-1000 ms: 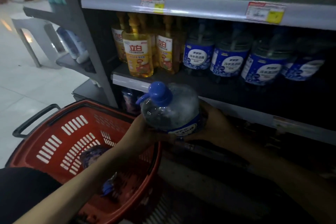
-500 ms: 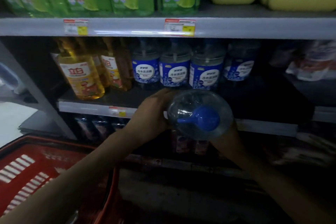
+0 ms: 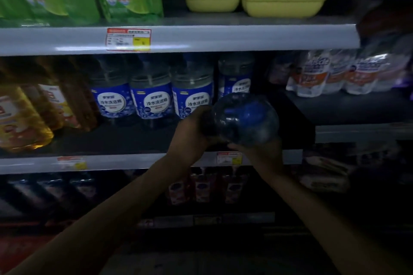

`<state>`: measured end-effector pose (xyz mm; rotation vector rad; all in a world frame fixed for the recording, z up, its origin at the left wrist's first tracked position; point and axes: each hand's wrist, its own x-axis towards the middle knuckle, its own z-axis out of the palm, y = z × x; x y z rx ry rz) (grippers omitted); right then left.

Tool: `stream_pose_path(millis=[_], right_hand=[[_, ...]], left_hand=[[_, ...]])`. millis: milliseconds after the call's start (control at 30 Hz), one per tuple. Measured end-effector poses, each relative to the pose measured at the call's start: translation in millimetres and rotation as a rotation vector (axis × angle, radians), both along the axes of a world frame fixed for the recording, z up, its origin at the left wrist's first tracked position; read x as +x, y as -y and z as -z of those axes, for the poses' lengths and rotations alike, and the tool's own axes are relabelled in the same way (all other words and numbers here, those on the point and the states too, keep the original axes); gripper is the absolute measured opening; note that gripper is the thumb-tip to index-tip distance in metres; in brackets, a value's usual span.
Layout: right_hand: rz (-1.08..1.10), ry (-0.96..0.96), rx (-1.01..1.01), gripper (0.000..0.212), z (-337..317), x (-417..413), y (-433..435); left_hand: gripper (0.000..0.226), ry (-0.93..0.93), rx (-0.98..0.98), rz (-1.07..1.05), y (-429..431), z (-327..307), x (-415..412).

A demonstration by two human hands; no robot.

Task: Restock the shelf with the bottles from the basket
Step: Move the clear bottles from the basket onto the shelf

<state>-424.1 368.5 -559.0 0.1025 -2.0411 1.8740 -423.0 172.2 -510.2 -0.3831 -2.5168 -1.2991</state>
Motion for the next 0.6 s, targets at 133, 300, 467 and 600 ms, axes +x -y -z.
stream_pose_path(millis=[133,300,467,600], right_hand=[[0.010,0.010,-0.008,0.050,0.7,-31.3,-3.4],[0.037,0.028,0.049,0.081,3.9,-58.0,-9.8],[0.072,0.046,0.038,0.087,4.1,-67.3,-11.9],[0.057,0.028,0.048,0.092,1.0,-76.1,-15.7]], left_hand=[[0.054,0.041,0.272,0.010,-19.3,5.6,-22.3],[0.059,-0.009,0.335,0.036,-30.6,8.5,-36.0],[0.062,-0.036,0.301,0.033,-42.4,8.4,-47.2],[0.058,-0.038,0.382,-0.006,-52.3,17.0,-54.3]])
